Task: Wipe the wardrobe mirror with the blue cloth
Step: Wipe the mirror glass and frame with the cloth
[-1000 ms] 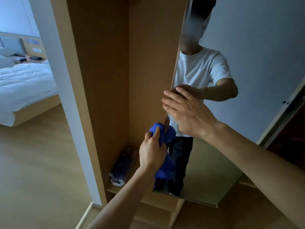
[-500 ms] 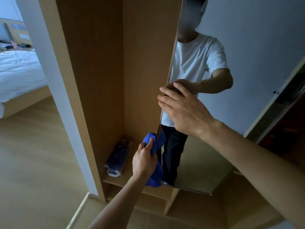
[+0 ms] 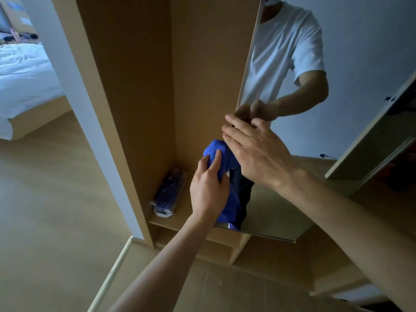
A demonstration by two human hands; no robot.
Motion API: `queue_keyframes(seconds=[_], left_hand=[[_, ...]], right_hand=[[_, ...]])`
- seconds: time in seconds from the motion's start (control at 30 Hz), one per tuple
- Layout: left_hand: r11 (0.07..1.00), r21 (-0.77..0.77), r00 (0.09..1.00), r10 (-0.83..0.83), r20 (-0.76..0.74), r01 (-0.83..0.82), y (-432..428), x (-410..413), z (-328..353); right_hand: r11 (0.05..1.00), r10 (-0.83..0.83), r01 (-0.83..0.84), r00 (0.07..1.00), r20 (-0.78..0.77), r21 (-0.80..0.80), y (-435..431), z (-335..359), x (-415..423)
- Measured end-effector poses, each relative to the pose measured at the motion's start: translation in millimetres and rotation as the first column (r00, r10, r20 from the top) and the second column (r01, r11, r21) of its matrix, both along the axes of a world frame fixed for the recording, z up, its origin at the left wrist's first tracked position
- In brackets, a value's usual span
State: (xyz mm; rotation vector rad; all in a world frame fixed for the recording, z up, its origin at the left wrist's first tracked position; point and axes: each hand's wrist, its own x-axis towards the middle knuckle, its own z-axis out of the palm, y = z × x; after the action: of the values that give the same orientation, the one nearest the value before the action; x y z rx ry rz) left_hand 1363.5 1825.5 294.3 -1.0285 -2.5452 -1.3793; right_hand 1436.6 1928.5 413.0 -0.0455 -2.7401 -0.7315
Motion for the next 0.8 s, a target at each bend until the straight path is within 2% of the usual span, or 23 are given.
queue_keyframes(seconds=[0.13,0.2,0.27,0.37,0.53,0.6,0.8], left_hand=[[0.969,-0.242,0.987,-0.012,0.161,0.052,-8.8,-2.7,-55.3],[0.954,-0.291,0.98,-0.01,0.2,0.069,-10.6,-0.3,-68.7],[0.963,-0.265,0.978,0.015,0.206,0.041,-7.8,3.3,-69.3],[0.989,-0.141,0.983,0.061,0.172,-0.037,-0.2,6.8,-51.9],[0.996,0.03,0.99,0.074,0.123,-0.079,3.6,9.4,-32.3],[0.998,0.003,0.99,0.064,0.128,-0.065,0.5,10.8,-43.4],[0.968,-0.246,0.974,0.101,0.202,-0.049,-10.5,13.1,-108.6]], right_hand=[[0.999,0.014,-0.012,0.998,0.055,-0.035,-0.4,-20.7,5.5],[0.997,0.036,-0.031,0.997,0.063,-0.069,0.0,-26.8,10.0],[0.991,0.08,-0.073,0.995,0.056,-0.116,1.9,-32.5,16.5],[0.967,0.149,-0.145,0.989,0.003,-0.211,6.4,-45.4,28.6],[0.914,0.166,-0.173,0.985,-0.051,-0.366,8.1,-74.0,39.6],[0.897,0.178,-0.189,0.982,-0.065,-0.398,7.6,-85.4,39.0],[0.792,0.103,-0.151,0.988,-0.115,-0.591,21.7,-142.5,52.7]])
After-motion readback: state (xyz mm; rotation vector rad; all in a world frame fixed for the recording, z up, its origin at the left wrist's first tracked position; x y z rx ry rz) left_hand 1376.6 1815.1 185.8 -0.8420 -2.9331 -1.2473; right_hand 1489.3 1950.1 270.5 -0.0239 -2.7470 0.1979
